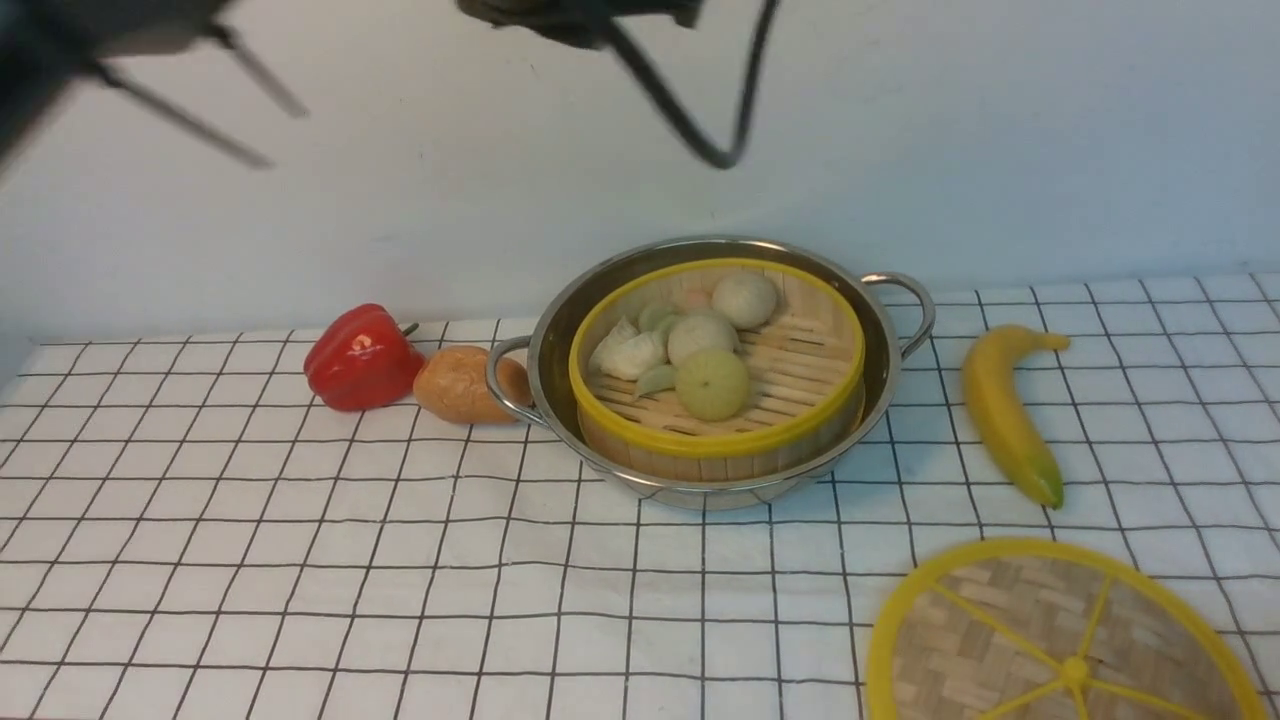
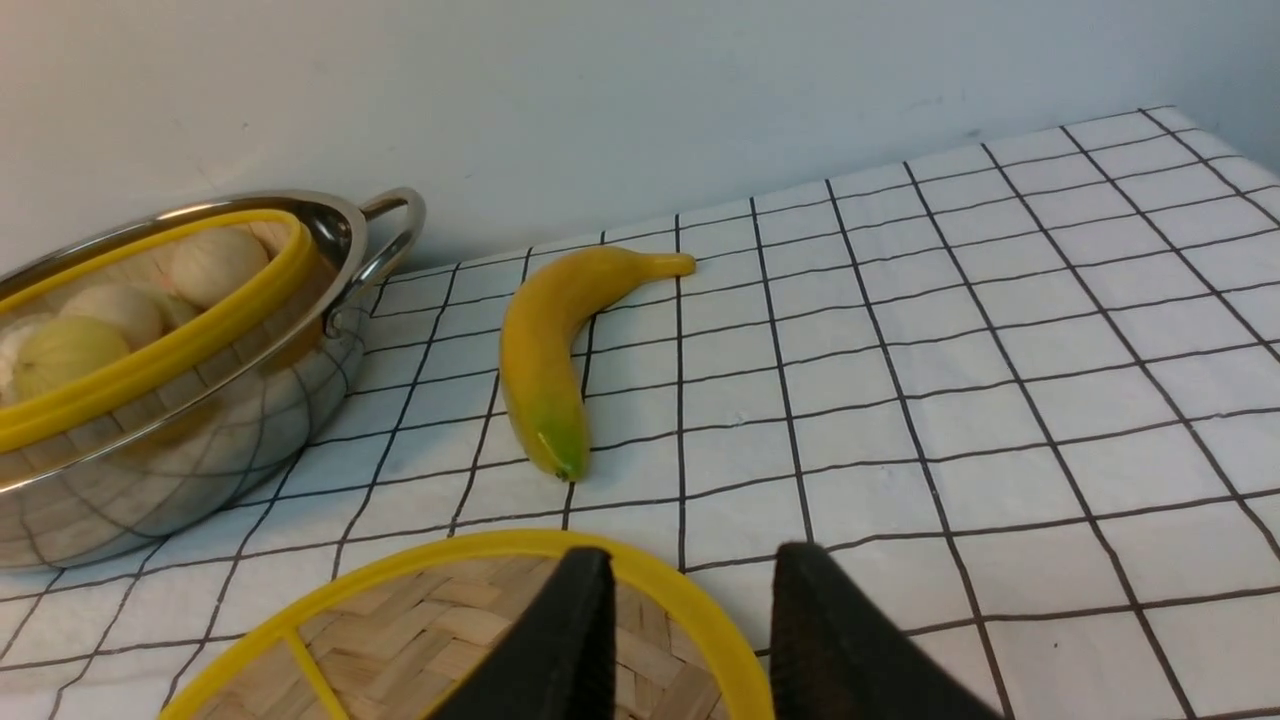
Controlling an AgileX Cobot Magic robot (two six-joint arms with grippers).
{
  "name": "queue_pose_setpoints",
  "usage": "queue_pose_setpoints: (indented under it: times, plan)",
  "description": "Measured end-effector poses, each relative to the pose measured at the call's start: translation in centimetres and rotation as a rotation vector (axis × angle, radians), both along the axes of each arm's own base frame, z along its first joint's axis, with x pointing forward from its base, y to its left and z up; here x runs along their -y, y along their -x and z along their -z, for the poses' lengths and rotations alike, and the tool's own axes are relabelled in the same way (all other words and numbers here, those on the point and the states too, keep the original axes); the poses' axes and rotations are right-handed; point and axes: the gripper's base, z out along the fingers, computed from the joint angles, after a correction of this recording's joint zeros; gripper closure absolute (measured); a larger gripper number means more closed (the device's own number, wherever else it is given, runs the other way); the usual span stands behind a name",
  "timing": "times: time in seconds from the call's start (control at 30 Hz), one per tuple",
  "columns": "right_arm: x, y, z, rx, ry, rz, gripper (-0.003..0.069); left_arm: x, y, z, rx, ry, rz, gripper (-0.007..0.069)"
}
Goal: Place the steamer in the pot on the white tablecloth, and put the lid on the steamer.
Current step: 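Move the gripper down to the bamboo steamer lid and grasp its center knob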
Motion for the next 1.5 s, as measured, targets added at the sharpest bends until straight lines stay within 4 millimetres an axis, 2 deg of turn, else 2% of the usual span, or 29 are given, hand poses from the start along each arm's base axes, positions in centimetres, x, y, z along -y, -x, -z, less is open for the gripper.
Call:
queue_pose_setpoints:
  times: [0.03,0.07,0.1,0.13,0.17,0.2,0.23,0.27,0.3,0.33,0.37,0.43,0.47,0.5,0.53,0.57,0.6,0.63,0.67,0.77,0.87,1.03,1.5]
  plan:
    - [0.0,0.0,0.0,0.000,0.000,0.000,0.0417,-0.2,0.2,0.5,-0.007,-0.007,-0.002,0.0473]
    - [0.0,0.0,0.0,0.000,0.000,0.000,0.0417,-2.9,2.2,0.1,0.081,0.032,-0.006,0.0477]
    - [0.0,0.0,0.0,0.000,0.000,0.000,0.0417,-4.6,3.5,-0.1,0.122,0.057,-0.021,0.0477]
    - [0.0,0.0,0.0,0.000,0.000,0.000,0.0417,-5.5,4.0,1.0,0.117,0.067,-0.030,0.0477]
    - [0.0,0.0,0.0,0.000,0.000,0.000,0.0417,-7.7,5.4,1.9,0.161,0.109,-0.056,0.0477]
    - [0.0,0.0,0.0,0.000,0.000,0.000,0.0417,-7.9,5.6,3.0,0.137,0.111,-0.061,0.0477]
    - [0.0,0.0,0.0,0.000,0.000,0.000,0.0417,-9.7,6.8,4.3,0.160,0.146,-0.096,0.0477]
    - [0.0,0.0,0.0,0.000,0.000,0.000,0.0417,-9.9,7.0,5.5,0.133,0.150,-0.103,0.0477]
    - [0.0,0.0,0.0,0.000,0.000,0.000,0.0417,-11.2,8.1,7.7,0.120,0.177,-0.138,0.0477]
    - [0.0,0.0,0.0,0.000,0.000,0.000,0.0417,-12.8,10.1,10.6,0.115,0.209,-0.186,0.0476]
    - [0.0,0.0,0.0,0.000,0.000,0.000,0.0417,-13.9,11.8,12.5,0.118,0.223,-0.222,0.0476]
    - [0.0,0.0,0.0,0.000,0.000,0.000,0.0417,-15.6,15.5,15.3,0.179,0.240,-0.283,0.0476]
    - [0.0,0.0,0.0,0.000,0.000,0.000,0.0417,-16.4,17.8,17.7,0.207,0.239,-0.317,0.0476]
    - [0.0,0.0,0.0,0.000,0.000,0.000,0.0417,-16.4,17.8,17.7,0.207,0.239,-0.317,0.0476]
    - [0.0,0.0,0.0,0.000,-0.001,0.000,0.0417,-16.9,20.3,19.2,0.290,0.235,-0.346,0.0473]
    - [0.0,0.0,0.0,0.000,-0.002,0.001,0.0417,-17.2,21.9,21.0,0.322,0.226,-0.362,0.0468]
    - [0.0,0.0,0.0,0.000,-0.003,0.001,0.0417,-17.2,22.9,21.9,0.354,0.221,-0.371,0.0466]
    - [0.0,0.0,0.0,0.000,-0.003,0.001,0.0417,-17.2,22.9,22.2,0.344,0.219,-0.372,0.0466]
    - [0.0,0.0,0.0,0.000,-0.003,0.001,0.0417,-17.3,24.2,24.1,0.361,0.215,-0.391,0.0466]
    - [0.0,0.0,0.0,0.000,-0.003,0.001,0.0417,-17.4,25.5,26.6,0.371,0.213,-0.416,0.0466]
    - [0.0,0.0,0.0,0.000,-0.003,0.001,0.0417,-17.4,26.2,27.7,0.350,0.210,-0.435,0.0464]
    - [0.0,0.0,0.0,0.000,-0.003,0.001,0.0417,-17.5,27.1,27.9,0.372,0.199,-0.446,0.0454]
    - [0.0,0.0,0.0,-0.002,-0.004,0.000,0.0417,-17.5,27.3,28.1,0.355,0.148,-0.432,0.0444]
